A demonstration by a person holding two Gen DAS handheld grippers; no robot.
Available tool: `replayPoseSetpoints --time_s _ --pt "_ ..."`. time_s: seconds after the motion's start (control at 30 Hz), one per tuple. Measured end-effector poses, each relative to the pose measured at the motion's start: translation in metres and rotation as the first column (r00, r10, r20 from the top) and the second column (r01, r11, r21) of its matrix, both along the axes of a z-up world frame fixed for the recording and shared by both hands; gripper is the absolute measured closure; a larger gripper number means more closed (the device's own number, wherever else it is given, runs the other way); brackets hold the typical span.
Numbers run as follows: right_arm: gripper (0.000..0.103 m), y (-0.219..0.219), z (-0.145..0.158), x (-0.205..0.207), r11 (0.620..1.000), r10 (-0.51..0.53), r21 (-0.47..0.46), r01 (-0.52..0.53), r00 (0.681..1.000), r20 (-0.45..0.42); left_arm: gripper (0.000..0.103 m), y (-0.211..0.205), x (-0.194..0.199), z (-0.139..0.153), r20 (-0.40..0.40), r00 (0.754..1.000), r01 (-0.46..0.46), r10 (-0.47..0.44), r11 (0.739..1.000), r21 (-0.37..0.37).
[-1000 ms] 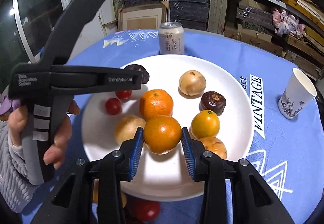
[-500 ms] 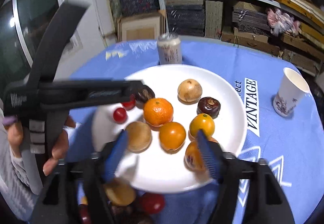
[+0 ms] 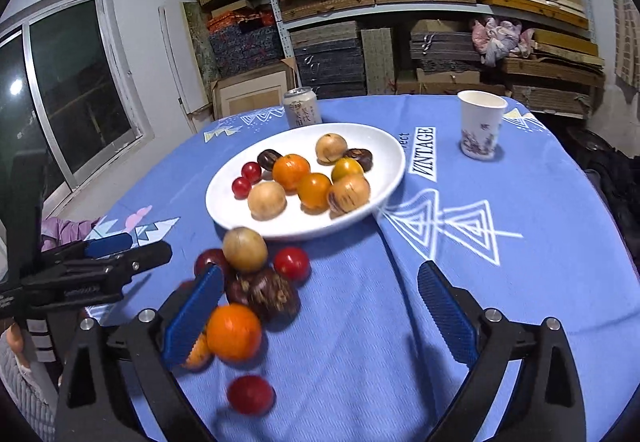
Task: Organize fruits
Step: 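Move both open tools back toward the remaining fruit pile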
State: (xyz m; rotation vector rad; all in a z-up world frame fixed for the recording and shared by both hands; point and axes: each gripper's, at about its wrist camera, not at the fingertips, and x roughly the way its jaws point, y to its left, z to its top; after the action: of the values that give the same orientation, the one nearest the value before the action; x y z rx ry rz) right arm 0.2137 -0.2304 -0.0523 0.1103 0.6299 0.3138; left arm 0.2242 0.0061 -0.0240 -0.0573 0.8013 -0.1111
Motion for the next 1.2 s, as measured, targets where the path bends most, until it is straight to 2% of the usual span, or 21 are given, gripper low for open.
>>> replayPoseSetpoints --time_s 0.2,0.33,0.47,0.63,0.8,1.07,1.2 --pt "0.003 -0.012 0.000 -0.003 0.999 -0.023 0.036 0.023 1.000 -0.006 0.009 -0.038 -0.012 -0.010 0.023 0.997 0.064 -0.068 0.989 0.135" --pt "0.003 -0.020 -0.003 0.000 0.997 -0.033 0.074 0.036 0.999 -0.040 0.006 -0.033 -0.006 -0.019 -0.006 0.999 0.045 -0.045 0.989 0.140" --pt "0.003 -0.024 -0.004 0.001 0.995 -0.045 0.087 0.049 0.998 -0.048 0.006 -0.013 -0.003 -0.026 -0.023 0.999 -0.022 0.027 0.980 0.200" --pt "0.003 -0.022 -0.006 0.001 0.995 -0.035 0.086 0.040 0.998 -0.055 0.007 0.037 -0.003 -0.036 -0.125 0.989 -0.078 0.082 0.996 0.037" --pt "0.003 -0.019 -0.006 -0.001 0.997 -0.020 0.075 0.023 0.998 -0.052 0.007 0.052 -0.011 -0.045 -0.179 0.981 -0.075 0.075 0.997 0.008" --pt "0.003 -0.017 -0.006 -0.003 0.997 -0.012 0.079 0.016 0.999 -0.051 0.007 0.048 -0.030 -0.032 -0.093 0.994 -0.050 0.052 0.998 0.027" --pt "0.003 -0.015 -0.004 -0.006 0.997 0.000 0.079 0.003 0.999 -0.035 0.007 0.053 -0.039 -0.019 -0.022 0.996 -0.083 0.084 0.996 0.023"
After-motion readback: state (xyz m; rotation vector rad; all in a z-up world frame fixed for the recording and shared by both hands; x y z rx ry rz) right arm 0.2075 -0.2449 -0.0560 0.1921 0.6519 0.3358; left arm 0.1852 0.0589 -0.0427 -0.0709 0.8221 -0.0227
